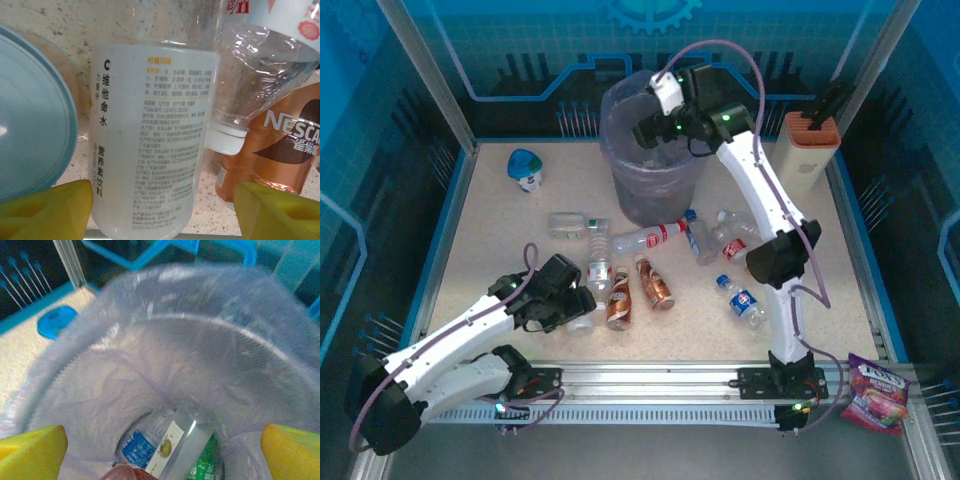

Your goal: Put the plastic bottles in the bin

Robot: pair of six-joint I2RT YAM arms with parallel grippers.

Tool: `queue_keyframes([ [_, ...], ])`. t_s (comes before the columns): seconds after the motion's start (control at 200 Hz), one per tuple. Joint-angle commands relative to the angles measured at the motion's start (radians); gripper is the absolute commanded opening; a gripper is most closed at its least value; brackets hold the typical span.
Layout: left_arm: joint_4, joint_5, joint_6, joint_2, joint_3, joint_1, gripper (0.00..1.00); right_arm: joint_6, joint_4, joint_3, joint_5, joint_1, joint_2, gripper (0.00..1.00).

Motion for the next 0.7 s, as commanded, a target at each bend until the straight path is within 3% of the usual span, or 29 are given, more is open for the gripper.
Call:
queue_keyframes([
  [0.0,0.022,0.013,-0.037,0.008,-0.03,-0.014,0.75,0.089,0.026,-0.034,-0.073,-0.041,-0.135,1.0],
  [0.41,0.102,-0.014,-0.044,0.099,-0.076,-0.027,0.79,0.291,0.263,-0.771,-0.239,-0.182,-0.615,1.0],
  [0.695,0.057,-0.024,-0.026,0.131,-0.046,-0.031,0.84,0.351,0.294,-1.059,-0.284,-0.29,-0.797,1.0],
])
